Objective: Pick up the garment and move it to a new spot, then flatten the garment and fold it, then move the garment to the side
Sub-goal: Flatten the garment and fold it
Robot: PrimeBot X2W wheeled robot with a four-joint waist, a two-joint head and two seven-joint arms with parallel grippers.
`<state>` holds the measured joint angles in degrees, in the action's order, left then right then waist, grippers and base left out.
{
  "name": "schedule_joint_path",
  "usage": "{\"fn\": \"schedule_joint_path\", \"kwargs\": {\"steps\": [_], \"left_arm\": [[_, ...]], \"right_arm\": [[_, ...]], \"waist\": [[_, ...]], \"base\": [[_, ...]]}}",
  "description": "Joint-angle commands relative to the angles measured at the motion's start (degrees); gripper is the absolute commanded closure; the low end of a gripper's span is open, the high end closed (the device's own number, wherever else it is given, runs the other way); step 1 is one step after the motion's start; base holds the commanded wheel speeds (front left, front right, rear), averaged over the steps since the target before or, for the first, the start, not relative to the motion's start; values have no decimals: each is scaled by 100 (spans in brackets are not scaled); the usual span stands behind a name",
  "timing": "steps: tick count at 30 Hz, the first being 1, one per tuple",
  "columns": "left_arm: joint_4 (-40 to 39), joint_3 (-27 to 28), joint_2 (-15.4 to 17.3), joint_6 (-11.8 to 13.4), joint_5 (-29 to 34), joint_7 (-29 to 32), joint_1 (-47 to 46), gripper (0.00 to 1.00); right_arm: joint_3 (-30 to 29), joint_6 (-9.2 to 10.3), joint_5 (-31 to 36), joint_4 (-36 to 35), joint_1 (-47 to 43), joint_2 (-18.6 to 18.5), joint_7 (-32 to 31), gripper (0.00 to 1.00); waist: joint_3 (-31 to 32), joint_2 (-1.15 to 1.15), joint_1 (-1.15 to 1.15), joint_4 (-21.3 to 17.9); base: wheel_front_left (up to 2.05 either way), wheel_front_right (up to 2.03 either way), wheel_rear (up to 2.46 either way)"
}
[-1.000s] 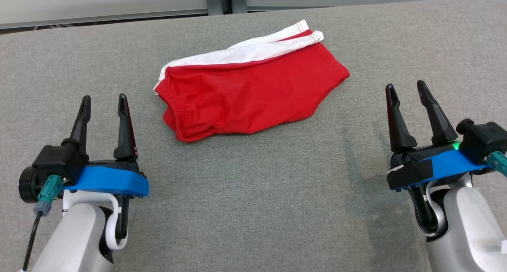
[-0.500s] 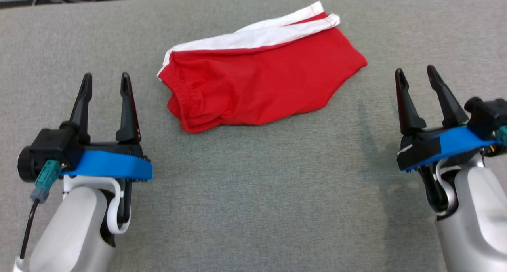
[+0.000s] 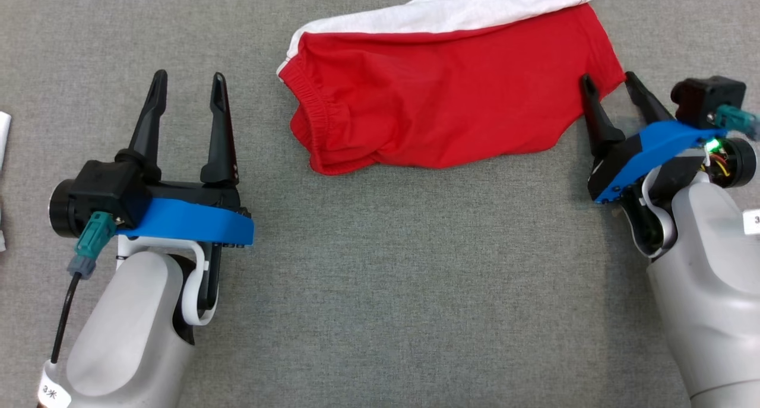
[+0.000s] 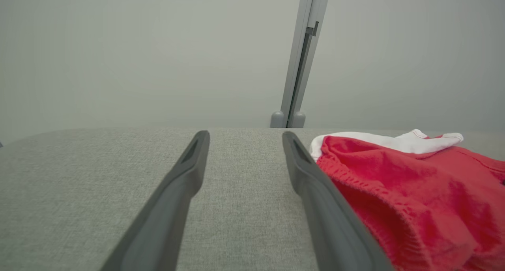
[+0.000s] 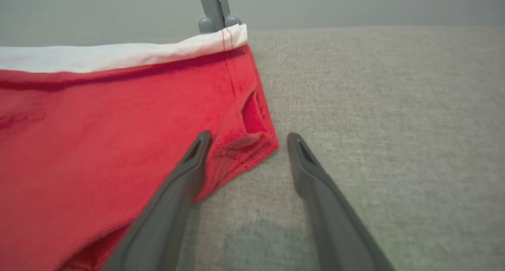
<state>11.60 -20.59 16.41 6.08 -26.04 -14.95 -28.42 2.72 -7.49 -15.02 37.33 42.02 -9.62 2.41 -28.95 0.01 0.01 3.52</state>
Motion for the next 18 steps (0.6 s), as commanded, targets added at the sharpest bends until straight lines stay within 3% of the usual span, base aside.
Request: {"fn": "schedule_joint_path", "kwargs": {"steps": [1, 2, 3, 4, 10, 18], "left_arm": [[7, 19, -29, -13, 56, -27, -65, 0], [18, 32, -42, -30, 56, -27, -45, 0], [19, 46, -54, -46, 66, -27, -19, 0], [22, 63, -64, -46, 86, -28, 11, 0], [63, 111, -120, -67, 145, -29, 154, 0], [169, 171, -150, -59, 110, -29, 575, 0]], "right_arm": [[34, -1, -21, 192, 93, 34, -167, 0], [75, -1, -72, 255, 140, 64, -214, 16], [109, -1, -93, 317, 171, 71, -271, 65], [158, -1, -149, 381, 184, 82, -354, 100], [350, -1, -350, 225, 54, 40, -117, 100], [325, -1, -640, -265, -1092, 107, 270, 100]], "waist": [[21, -1, -1, 1], [37, -1, -1, -3], [58, -1, -1, -14], [83, -1, -1, -31], [260, -1, -1, -138], [794, -1, -1, -308]], "base": [[0, 0, 0], [0, 0, 0], [0, 0, 0], [0, 0, 0], [0, 0, 0], [0, 0, 0]]}}
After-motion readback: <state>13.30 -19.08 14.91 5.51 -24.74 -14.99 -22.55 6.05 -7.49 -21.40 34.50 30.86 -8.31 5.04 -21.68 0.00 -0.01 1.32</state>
